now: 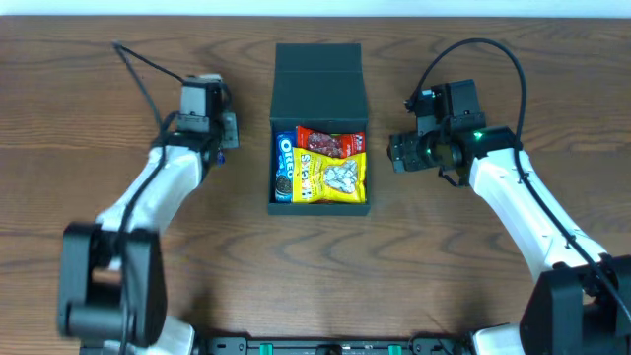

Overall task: Pack container
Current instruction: 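Grasp the purple Dairy Milk bar with the left gripper and lift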

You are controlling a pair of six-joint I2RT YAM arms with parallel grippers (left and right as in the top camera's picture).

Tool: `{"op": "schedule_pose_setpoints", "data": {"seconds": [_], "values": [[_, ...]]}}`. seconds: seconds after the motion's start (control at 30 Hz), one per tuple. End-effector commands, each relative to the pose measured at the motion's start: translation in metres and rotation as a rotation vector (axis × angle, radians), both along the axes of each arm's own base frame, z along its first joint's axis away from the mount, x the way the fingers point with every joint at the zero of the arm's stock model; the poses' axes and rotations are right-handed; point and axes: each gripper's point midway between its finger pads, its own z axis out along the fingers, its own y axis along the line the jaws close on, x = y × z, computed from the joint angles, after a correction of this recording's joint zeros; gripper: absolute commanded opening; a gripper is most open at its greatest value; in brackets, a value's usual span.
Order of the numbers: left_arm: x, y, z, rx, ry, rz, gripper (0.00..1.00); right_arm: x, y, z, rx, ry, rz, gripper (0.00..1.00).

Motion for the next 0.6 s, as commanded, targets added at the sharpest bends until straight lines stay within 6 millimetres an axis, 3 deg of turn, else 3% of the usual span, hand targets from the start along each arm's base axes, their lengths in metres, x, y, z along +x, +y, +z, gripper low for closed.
{"op": "schedule_pose_setpoints", "data": {"seconds": [0.0, 0.17, 0.43, 0.57], "values": [[-0.004, -0.002, 0.035, -0.024, -0.061, 0.017, 0.14, 0.009, -0.002, 0.022, 0.018, -0.064, -0.022, 0.82], [-0.021, -0.025, 0.057, -0.067, -0.075, -0.009, 0.14, 0.014, -0.008, 0.03, 0.037, -0.09, -0.062, 0.84], [-0.045, -0.103, 0.054, -0.155, -0.039, -0.105, 0.14, 0.015, -0.015, 0.029, 0.04, -0.082, -0.088, 0.85], [-0.056, -0.121, 0.045, -0.177, 0.006, -0.112, 0.14, 0.014, -0.015, 0.029, 0.04, -0.079, -0.087, 0.85]]}}
